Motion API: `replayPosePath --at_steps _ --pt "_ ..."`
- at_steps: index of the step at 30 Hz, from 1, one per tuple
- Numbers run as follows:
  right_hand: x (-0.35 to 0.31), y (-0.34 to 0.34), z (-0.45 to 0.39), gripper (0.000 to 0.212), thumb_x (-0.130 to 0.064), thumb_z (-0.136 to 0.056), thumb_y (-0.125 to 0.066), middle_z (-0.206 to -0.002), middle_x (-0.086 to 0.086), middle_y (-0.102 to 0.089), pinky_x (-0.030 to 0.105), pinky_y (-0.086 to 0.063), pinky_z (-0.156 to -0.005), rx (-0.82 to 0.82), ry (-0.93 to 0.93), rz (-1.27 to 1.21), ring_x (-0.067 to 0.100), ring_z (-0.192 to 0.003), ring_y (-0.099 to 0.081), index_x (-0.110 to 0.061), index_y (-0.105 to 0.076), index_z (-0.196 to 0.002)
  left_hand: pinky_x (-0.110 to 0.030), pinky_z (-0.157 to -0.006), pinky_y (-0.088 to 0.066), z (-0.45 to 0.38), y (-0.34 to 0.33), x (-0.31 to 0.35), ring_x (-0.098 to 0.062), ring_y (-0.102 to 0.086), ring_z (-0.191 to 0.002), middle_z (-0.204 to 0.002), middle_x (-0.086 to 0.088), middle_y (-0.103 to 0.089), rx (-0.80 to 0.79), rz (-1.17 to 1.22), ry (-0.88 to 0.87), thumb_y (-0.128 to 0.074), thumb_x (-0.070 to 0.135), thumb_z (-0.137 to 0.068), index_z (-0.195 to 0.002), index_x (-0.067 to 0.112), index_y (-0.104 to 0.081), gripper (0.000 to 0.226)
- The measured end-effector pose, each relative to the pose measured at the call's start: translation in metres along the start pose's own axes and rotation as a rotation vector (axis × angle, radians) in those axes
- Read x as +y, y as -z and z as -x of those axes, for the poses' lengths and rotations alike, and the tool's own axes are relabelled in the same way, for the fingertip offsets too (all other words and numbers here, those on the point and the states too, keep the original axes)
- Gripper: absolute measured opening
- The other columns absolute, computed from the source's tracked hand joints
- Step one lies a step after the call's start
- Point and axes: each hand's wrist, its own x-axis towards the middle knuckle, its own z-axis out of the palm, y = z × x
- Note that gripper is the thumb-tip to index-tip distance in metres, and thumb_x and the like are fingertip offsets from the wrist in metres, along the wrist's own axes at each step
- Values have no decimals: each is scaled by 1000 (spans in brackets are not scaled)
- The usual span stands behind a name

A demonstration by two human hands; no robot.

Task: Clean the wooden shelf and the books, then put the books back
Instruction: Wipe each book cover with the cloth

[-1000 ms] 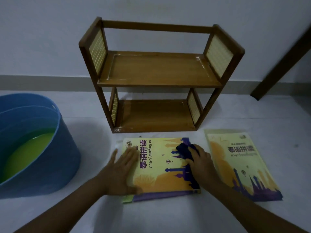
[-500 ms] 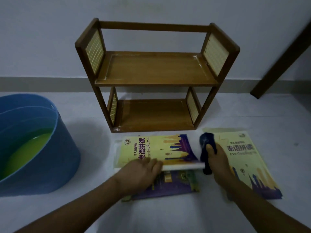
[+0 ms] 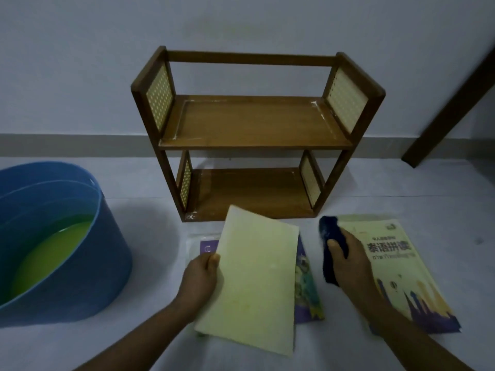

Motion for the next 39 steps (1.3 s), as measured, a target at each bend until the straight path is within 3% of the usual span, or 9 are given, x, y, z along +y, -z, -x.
replayPosePath --at_steps 3,5,7,9,16,25,32,36,39 --pt "-5 -26 20 49 -36 -88 -45 -131 8 -53 40 -43 -98 -224 189 202 26 -115 -51 -14 -53 -130 -8 -68 -39 -1 5 -40 -5 -55 -80 -104 -3 -61 -18 -422 -139 -42 34 -100 -94 27 -59 20" --pt "-10 -47 40 41 -35 -86 -50 -136 3 -48 37 -46 -96 -276 435 412 26 -114 -50 -20 -62 -122 -24 -91 -44 -2 13 -57 -17 -54 -111 -135 -7 -50 -73 -592 -306 -32 53 -96 -128 23 -53 48" --pt "-11 -66 56 33 -39 -80 -57 -129 2 -53 40 -56 -83 -289 642 578 27 -102 -57 -26 -68 -109 -37 -117 -17 -6 17 -64 -15 -13 -147 -160 5 -10 -246 -501 -354 -5 74 -85 -150 28 -15 80" --pt "-16 -82 71 36 -41 -77 -61 -130 5 -57 41 -55 -80 -342 643 592 29 -97 -61 -29 -65 -110 -38 -120 5 -12 17 -70 2 14 -143 -157 16 9 -365 -405 -323 8 82 -75 -147 35 4 86" --pt "-50 -106 132 28 -49 -92 -47 -141 -7 -48 33 -47 -84 -789 1086 421 22 -104 -57 -41 -58 -116 -36 -119 9 -12 11 -78 4 11 -143 -159 17 2 -363 -349 -244 14 83 -71 -151 33 -2 95" --pt "-33 -109 -3 43 -36 -93 -47 -153 -1 -29 44 -36 -102 -259 210 535 34 -123 -37 -25 -47 -134 -33 -117 11 -14 16 -76 2 14 -142 -154 20 7 -390 -434 -313 13 82 -71 -150 31 3 94" --pt "-58 -137 40 42 -31 -90 -48 -148 6 -36 43 -39 -95 -611 794 521 37 -109 -45 -20 -47 -131 -39 -119 8 -12 18 -84 5 17 -142 -157 18 10 -388 -506 -452 4 70 -86 -149 37 1 71" --pt "-46 -114 -48 46 -25 -93 -49 -150 6 -31 42 -33 -100 -330 194 633 37 -122 -35 -19 -41 -139 -33 -116 16 -15 21 -85 5 22 -140 -153 16 20 -379 -656 -443 14 74 -80 -147 32 11 80" --pt "-47 -112 -15 43 -20 -89 -51 -147 9 -34 45 -41 -95 -305 264 706 36 -114 -40 -17 -45 -132 -31 -116 16 -12 23 -90 8 22 -139 -154 19 17 -405 -598 -416 10 73 -81 -147 34 8 77"
